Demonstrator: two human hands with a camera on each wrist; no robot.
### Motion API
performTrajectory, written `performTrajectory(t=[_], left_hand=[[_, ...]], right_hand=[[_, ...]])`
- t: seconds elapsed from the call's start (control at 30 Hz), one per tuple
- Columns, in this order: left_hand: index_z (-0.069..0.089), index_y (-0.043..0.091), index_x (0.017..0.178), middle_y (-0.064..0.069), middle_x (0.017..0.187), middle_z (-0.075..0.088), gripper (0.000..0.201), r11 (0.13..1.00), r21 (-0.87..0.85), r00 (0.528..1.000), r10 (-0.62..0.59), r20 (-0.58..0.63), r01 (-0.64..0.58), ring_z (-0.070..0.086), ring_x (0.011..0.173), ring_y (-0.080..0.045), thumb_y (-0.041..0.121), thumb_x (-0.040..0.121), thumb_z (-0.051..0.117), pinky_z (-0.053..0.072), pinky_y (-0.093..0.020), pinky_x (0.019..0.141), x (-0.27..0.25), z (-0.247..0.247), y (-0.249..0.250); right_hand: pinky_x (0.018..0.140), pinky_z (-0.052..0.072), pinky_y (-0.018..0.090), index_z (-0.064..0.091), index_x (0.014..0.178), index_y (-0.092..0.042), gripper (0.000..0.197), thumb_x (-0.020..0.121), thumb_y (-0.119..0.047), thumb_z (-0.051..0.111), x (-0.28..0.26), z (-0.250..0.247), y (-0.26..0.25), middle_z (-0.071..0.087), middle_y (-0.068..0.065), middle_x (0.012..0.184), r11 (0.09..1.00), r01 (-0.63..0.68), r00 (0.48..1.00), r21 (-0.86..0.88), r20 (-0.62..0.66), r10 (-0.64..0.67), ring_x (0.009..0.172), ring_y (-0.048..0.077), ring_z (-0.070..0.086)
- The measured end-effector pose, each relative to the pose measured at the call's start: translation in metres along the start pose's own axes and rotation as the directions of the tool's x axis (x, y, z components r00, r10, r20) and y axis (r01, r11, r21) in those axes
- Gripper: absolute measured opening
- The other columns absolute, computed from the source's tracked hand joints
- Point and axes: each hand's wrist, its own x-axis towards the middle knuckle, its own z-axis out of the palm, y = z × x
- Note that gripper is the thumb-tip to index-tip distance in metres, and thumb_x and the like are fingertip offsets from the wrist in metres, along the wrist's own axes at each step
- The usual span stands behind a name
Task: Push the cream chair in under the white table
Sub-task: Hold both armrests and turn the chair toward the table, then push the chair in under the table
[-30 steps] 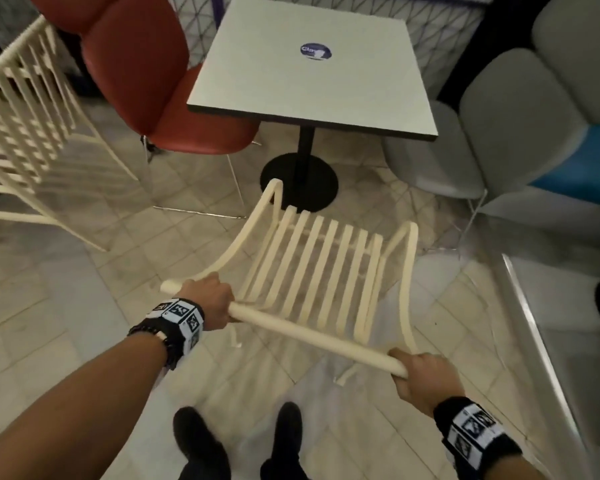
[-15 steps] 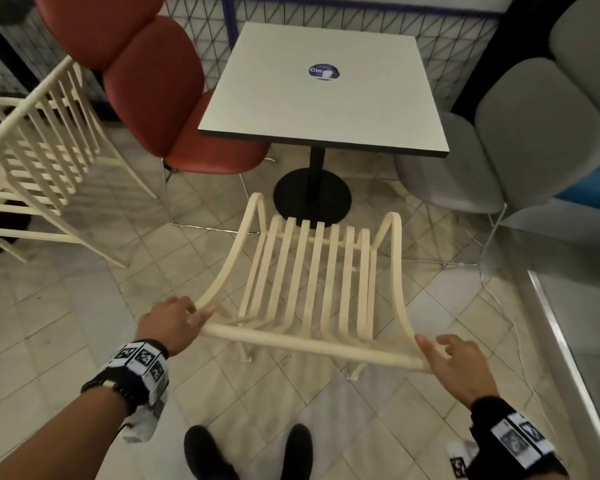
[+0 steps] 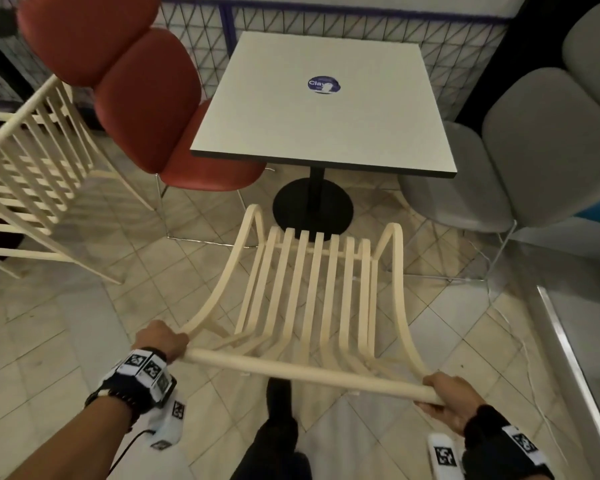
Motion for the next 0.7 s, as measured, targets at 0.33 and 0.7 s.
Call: performTrajectory(t=[0.33,0.7], left_hand=[[0.062,0.0,0.077,-0.022,0.089,0.073,0.024,0.998,-0.031,0.998,0.058,0.0,-0.058,0.069,0.084,-0.037,0.023,0.083,0.062,0.05,-0.032,0.065,0.088,-0.053,0.108],[0.061,-0.004,0.104,-0.027,0.111,0.064,0.037,0.989,-0.04,0.989,0.14,-0.043,-0.142,0.061,0.096,-0.042,0.028,0.086,0.057,0.046,-0.036,0.069,0.147,-0.084,0.177]], right_hand=[[0.034,0.052,0.024,0.046,0.112,0.01,0.022,0.093,-0.001,0.046,0.033,0.027,-0.136,0.055,0.023,0.085,0.996,0.068,0.997,0.063,-0.033,-0.066,0.07,0.031,0.059],[0.065,0.062,0.039,0.054,0.114,0.01,0.041,0.092,-0.024,0.06,0.068,0.056,-0.232,0.063,0.022,0.088,0.977,0.212,0.97,0.03,-0.13,-0.207,0.072,0.03,0.064]])
